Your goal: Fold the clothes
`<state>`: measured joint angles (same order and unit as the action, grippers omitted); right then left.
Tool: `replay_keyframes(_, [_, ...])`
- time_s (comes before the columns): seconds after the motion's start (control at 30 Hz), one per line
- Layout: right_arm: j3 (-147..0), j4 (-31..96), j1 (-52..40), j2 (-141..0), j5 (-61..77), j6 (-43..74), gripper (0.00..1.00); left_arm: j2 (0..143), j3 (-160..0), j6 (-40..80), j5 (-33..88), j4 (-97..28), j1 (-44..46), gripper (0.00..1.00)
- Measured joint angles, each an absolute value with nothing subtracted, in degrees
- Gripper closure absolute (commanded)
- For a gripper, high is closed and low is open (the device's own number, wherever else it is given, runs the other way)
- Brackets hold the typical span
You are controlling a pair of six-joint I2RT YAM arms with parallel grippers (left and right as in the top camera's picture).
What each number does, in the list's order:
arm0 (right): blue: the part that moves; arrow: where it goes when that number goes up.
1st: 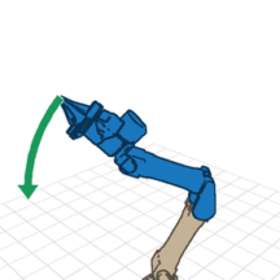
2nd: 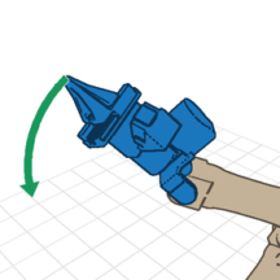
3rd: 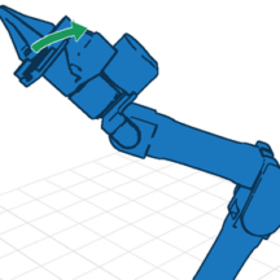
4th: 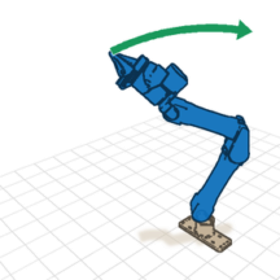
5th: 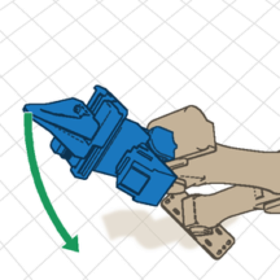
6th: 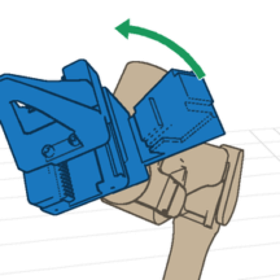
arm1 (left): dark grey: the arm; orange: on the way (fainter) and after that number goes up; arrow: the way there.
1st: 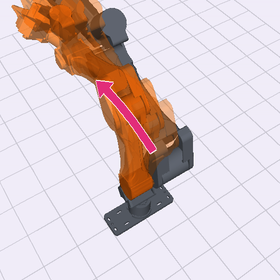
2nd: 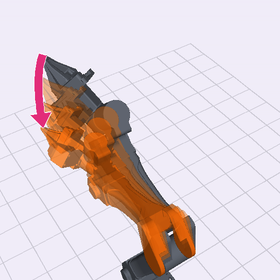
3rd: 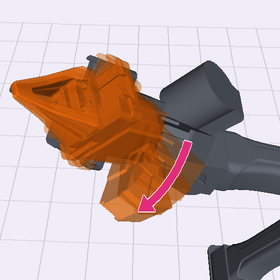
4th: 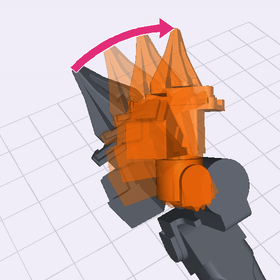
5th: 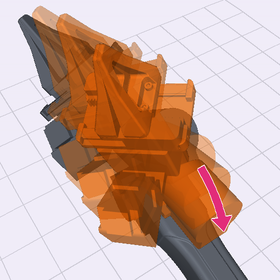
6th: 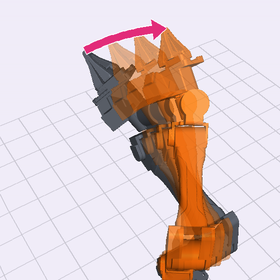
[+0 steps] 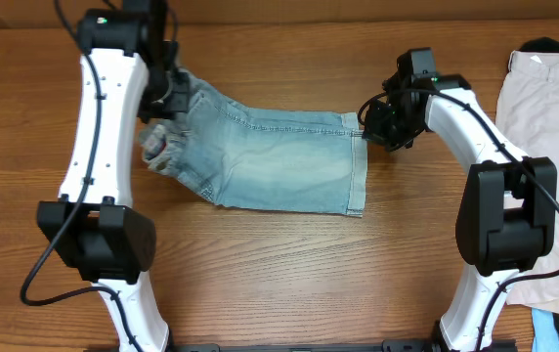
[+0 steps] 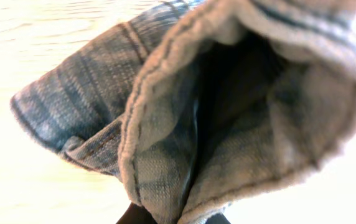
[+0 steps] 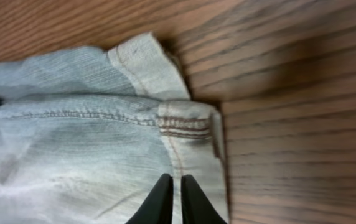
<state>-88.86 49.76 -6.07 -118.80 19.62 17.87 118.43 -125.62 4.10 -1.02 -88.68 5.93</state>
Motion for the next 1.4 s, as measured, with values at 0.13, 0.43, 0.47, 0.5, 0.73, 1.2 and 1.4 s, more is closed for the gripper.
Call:
replay_keyframes(0.13, [-86.0, 46.3, -6.3, -118.8, 21.8, 18.7, 0.94, 118.4, -125.6, 4.3, 2.0, -87.5, 10.7, 0.96])
replay_keyframes(0.43, [-79.7, 41.0, -6.9, -118.8, 23.2, 21.3, 0.94, 118.4, -125.6, 7.6, 9.0, -84.6, 19.5, 0.96])
replay_keyframes(0.47, [-79.5, 40.9, -6.9, -118.8, 23.2, 21.4, 0.94, 118.4, -125.6, 7.9, 9.9, -83.9, 20.3, 0.96])
replay_keyframes(0.5, [-79.5, 40.9, -6.9, -118.8, 23.2, 21.7, 0.95, 118.4, -125.6, 8.4, 10.5, -83.1, 21.1, 0.96])
replay_keyframes(0.73, [-79.4, 41.1, -6.9, -118.8, 23.2, 22.5, 0.96, 118.4, -124.6, 10.4, 11.7, -78.3, 27.8, 0.96])
replay_keyframes(1.2, [-79.5, 40.7, -6.9, -118.8, 32.1, 22.5, 0.95, 119.0, -132.0, 10.6, 7.8, -88.2, 11.8, 0.96])
replay_keyframes(1.4, [-79.5, 37.6, -6.9, -118.8, 33.0, 20.8, 0.91, 119.0, -136.6, 9.0, 5.8, -90.7, 5.1, 0.96])
